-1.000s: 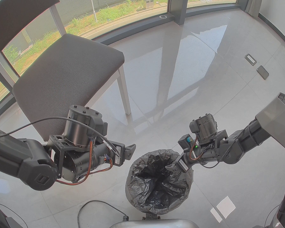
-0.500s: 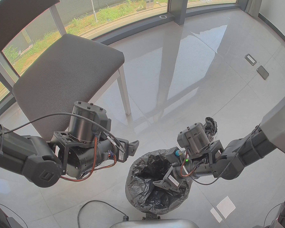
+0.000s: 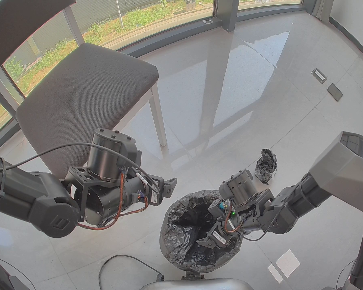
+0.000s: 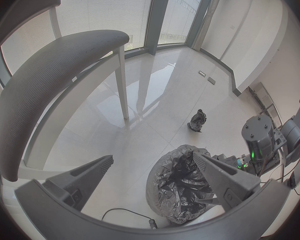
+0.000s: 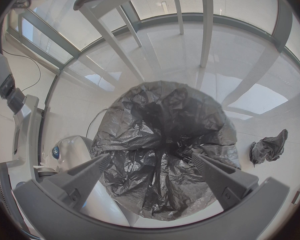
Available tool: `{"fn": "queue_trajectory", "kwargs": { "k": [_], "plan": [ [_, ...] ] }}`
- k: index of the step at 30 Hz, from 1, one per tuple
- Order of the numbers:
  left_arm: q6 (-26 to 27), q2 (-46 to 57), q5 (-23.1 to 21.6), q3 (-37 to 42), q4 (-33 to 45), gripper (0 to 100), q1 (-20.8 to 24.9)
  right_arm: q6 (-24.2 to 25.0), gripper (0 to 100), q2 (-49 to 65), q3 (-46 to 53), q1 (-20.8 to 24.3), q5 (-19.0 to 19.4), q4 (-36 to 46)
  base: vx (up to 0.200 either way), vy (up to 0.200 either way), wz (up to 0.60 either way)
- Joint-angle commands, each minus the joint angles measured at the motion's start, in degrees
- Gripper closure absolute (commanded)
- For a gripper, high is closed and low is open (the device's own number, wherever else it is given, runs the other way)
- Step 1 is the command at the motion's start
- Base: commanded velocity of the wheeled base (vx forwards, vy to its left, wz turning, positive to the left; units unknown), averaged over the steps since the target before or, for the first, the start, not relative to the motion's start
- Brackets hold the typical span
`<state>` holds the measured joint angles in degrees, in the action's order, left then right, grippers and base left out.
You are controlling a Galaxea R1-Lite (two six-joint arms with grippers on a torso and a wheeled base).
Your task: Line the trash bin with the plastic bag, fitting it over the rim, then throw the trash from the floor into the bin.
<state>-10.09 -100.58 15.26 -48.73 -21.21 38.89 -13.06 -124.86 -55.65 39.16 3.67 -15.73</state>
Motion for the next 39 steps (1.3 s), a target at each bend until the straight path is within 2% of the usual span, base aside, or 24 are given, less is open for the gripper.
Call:
{"fn": "queue_trajectory", "kwargs": {
  "k": [1,11,15,23,35,39],
  "plan": [
    [-0.01,0.04,0.03,-0.05,-0.06,0,-0.04,-0.13,0,-3.55,-0.69,-0.04,-0.51,-0.01,0.0,0.0,0.0],
    [-0.01,0.04,0.03,0.03,0.03,0,-0.04,0.31,0,-6.8,-7.81,-3.65,-2.09,0.35,0.0,0.0,0.0],
    [-0.01,0.04,0.03,0.12,0.03,0,-0.04,2.16,0,-6.89,-12.11,-3.82,-2.44,0.43,0.0,0.0,0.0],
    [-1.16,0.39,0.47,0.56,0.03,0,-0.04,2.42,0,-6.45,-15.63,-3.82,-3.32,0.43,0.0,0.0,0.0],
    [-1.16,1.36,0.47,1.09,0.12,0,0.05,2.95,0,-5.66,-13.96,-2.59,-3.32,0.43,0.0,0.0,0.0],
    [-1.16,1.36,0.47,2.06,0.03,0,0.84,3.74,0,-4.08,-10.53,-1.8,-3.32,0.35,0.0,0.0,0.0]
  ]
}}
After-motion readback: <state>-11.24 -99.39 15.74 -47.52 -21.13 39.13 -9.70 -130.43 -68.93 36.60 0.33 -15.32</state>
